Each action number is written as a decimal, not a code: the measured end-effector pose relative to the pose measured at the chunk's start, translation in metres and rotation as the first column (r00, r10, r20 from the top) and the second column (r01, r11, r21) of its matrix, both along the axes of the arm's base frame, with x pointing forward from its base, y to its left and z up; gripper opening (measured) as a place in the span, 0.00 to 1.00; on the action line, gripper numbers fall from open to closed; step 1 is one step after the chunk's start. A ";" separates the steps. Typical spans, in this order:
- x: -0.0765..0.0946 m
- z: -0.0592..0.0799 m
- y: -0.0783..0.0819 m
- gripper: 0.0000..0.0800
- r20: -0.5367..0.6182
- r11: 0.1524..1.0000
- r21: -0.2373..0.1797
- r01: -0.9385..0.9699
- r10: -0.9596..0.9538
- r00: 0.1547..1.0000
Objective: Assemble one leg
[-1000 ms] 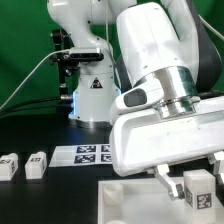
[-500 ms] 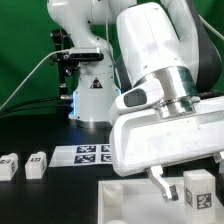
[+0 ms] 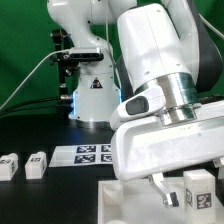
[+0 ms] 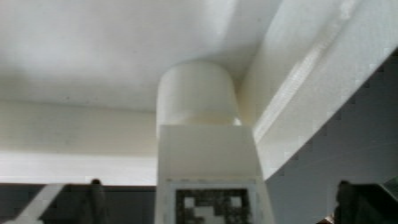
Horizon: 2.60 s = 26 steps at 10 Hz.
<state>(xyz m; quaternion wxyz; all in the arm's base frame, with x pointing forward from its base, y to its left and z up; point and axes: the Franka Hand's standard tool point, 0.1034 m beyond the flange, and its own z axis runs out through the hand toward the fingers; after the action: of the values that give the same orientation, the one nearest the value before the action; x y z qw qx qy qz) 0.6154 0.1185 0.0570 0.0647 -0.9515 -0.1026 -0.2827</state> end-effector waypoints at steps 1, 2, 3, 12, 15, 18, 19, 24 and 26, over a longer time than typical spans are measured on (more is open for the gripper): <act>-0.001 0.000 0.001 0.81 -0.028 1.000 -0.002 -0.007 0.007 1.000; 0.004 0.013 -0.003 0.81 -0.024 1.000 -0.005 -0.006 0.006 1.000; 0.004 0.018 -0.003 0.81 -0.057 1.000 -0.008 -0.013 0.013 0.998; 0.017 0.025 0.003 0.81 -0.607 0.993 -0.013 -0.119 0.087 0.790; 0.014 0.020 0.004 0.78 -0.606 0.993 -0.010 -0.119 0.088 0.790; 0.014 0.019 0.003 0.55 -0.609 0.995 -0.015 -0.096 0.067 0.790; 0.014 0.019 0.000 0.38 -0.612 0.997 -0.018 -0.073 0.046 0.789; 0.016 0.016 -0.001 0.37 -0.665 0.857 -0.089 0.508 -0.431 0.610; 0.021 0.015 -0.002 0.37 -0.684 0.616 -0.112 0.779 -0.616 0.389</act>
Offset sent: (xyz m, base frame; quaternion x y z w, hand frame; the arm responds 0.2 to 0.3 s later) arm 0.0084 -0.0080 0.0212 0.0088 -0.2903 -0.0070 0.9569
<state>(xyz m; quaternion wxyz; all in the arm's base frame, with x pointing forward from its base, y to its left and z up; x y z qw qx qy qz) 0.6363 0.1170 0.0723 0.0793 -0.9221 0.3730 0.0662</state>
